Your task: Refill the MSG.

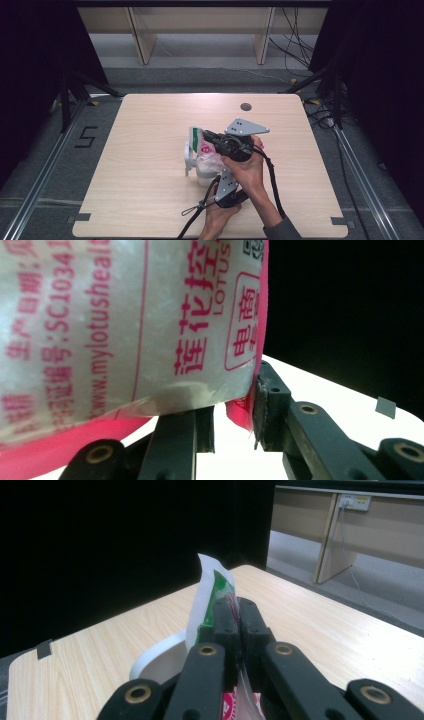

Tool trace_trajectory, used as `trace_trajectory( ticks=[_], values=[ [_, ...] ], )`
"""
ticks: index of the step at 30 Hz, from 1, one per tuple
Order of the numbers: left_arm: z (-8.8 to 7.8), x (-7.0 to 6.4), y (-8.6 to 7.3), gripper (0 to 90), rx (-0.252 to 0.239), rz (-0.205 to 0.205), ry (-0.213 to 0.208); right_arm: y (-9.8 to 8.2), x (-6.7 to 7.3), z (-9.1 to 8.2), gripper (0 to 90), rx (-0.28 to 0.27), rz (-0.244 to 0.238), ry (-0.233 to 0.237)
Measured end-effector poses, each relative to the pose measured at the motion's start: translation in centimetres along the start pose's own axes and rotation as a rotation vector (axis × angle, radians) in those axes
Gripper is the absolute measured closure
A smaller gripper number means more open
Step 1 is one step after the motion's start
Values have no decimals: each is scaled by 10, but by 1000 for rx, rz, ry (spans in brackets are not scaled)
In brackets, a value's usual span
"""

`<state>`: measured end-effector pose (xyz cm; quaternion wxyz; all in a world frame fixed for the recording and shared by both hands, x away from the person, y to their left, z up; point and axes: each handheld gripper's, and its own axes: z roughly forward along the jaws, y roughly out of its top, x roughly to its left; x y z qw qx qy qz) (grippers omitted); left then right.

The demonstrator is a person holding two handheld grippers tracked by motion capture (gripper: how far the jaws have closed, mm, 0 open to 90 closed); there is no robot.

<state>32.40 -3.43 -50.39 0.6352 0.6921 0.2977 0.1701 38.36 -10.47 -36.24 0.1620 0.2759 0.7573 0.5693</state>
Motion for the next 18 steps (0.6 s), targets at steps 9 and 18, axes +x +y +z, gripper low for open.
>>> trace_trajectory(
  ticks=[9,18],
  values=[
    [1,1,-1,733,-15,-1,-11,-1,-1,2,893,8,2,2],
    [1,0,-1,734,-11,7,-8,0,-1,1,894,-9,2,6]
  ],
)
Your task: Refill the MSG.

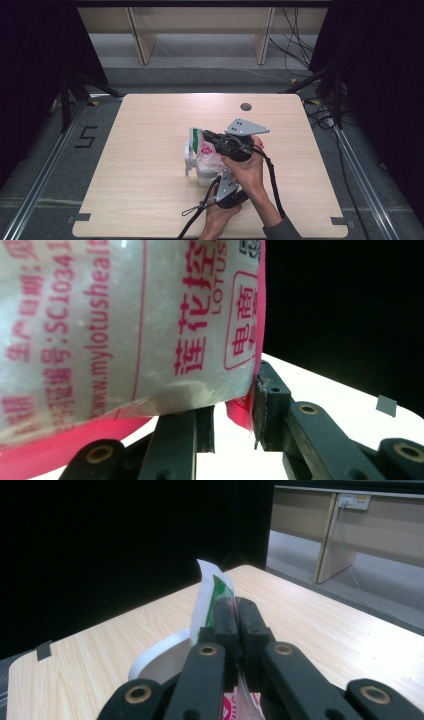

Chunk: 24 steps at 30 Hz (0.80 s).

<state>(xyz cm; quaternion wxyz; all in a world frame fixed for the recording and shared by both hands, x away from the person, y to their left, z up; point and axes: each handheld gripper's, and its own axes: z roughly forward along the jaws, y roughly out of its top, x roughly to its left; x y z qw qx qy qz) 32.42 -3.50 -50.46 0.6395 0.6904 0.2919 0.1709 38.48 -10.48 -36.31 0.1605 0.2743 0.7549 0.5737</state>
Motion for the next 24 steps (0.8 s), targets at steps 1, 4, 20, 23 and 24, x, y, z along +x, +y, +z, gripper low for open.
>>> trace_trajectory(
  ticks=[1,4,20,23,24],
  values=[
    [0,0,0,734,-2,1,-1,0,1,0,894,-5,15,2],
    [0,0,0,734,-3,-2,-3,2,0,-2,894,-9,7,-2],
    [0,0,0,735,-2,-1,-6,1,1,-3,894,-6,21,-4],
    [0,0,0,735,-1,0,-6,1,0,-2,895,-1,13,-12],
    [0,0,0,735,-2,1,-7,1,0,-3,895,-5,15,-10]
  ],
)
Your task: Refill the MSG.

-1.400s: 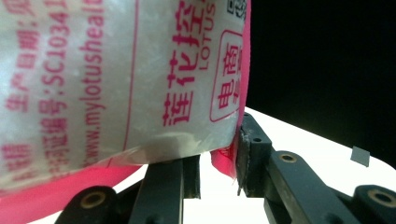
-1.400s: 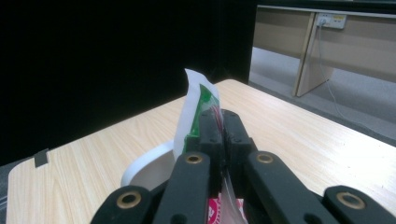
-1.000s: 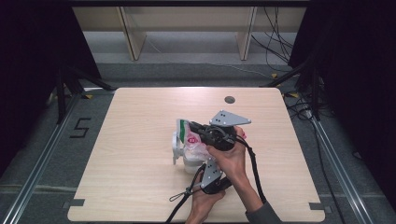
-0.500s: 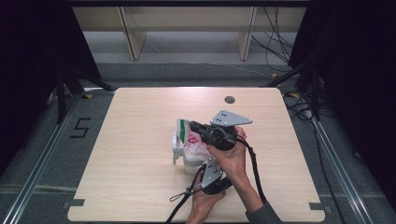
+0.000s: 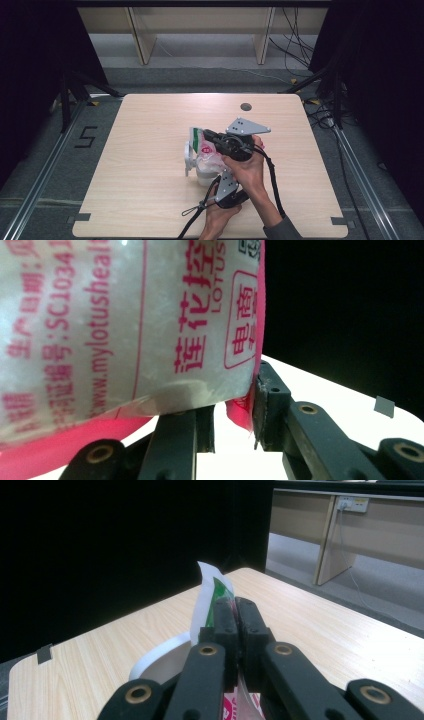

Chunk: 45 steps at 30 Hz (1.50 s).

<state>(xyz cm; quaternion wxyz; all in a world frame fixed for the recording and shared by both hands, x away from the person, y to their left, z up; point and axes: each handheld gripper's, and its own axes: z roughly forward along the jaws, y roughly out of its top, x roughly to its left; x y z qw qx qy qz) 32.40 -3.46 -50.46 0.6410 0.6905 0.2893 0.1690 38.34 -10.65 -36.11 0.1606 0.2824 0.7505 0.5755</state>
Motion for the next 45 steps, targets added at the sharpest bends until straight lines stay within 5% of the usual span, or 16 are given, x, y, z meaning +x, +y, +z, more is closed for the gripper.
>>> trace_trajectory(
  ticks=[30,45],
  values=[
    [1,-4,1,737,-6,8,14,6,3,0,900,0,-6,18],
    [0,-6,1,740,3,56,35,5,0,-3,883,123,-42,-3]
  ],
)
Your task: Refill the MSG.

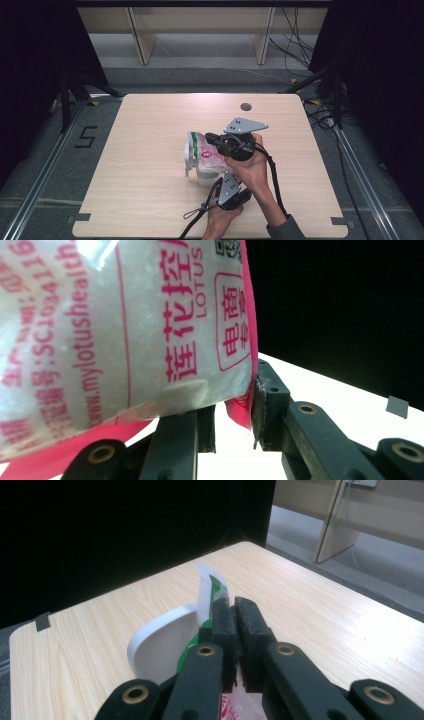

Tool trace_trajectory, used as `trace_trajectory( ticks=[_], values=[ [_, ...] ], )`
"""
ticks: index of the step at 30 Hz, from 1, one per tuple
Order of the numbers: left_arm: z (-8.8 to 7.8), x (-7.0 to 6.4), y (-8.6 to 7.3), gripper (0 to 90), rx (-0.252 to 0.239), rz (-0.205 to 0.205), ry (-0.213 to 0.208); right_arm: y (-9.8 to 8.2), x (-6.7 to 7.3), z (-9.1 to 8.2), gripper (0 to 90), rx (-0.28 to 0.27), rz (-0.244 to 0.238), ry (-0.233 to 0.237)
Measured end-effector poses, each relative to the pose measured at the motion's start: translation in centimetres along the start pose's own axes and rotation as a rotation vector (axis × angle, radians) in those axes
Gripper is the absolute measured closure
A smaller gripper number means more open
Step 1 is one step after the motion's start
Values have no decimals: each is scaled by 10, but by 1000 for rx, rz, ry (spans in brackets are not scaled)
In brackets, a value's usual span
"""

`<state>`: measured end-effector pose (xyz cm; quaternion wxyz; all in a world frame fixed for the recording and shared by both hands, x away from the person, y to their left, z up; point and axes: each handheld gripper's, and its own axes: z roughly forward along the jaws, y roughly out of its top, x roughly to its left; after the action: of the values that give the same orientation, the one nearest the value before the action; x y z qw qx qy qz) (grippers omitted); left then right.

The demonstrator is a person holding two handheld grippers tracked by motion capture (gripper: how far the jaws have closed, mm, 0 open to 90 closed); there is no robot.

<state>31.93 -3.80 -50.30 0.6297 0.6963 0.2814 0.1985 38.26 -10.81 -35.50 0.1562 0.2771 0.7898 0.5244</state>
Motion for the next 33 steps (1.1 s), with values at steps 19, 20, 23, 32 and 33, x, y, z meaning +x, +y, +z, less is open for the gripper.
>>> trace_trajectory(
  ticks=[19,20,23,32,33],
  values=[
    [0,-1,-1,741,2,3,8,1,2,1,900,19,-40,-15],
    [1,-1,-1,741,4,2,9,1,0,2,900,20,-65,-10],
    [1,-2,-2,742,2,-5,6,1,1,0,900,38,-58,-22],
    [2,-3,-3,742,-17,-31,13,2,3,1,900,49,-57,-34],
    [2,-3,-3,742,-18,-32,14,2,2,1,900,50,-78,-28]
  ],
)
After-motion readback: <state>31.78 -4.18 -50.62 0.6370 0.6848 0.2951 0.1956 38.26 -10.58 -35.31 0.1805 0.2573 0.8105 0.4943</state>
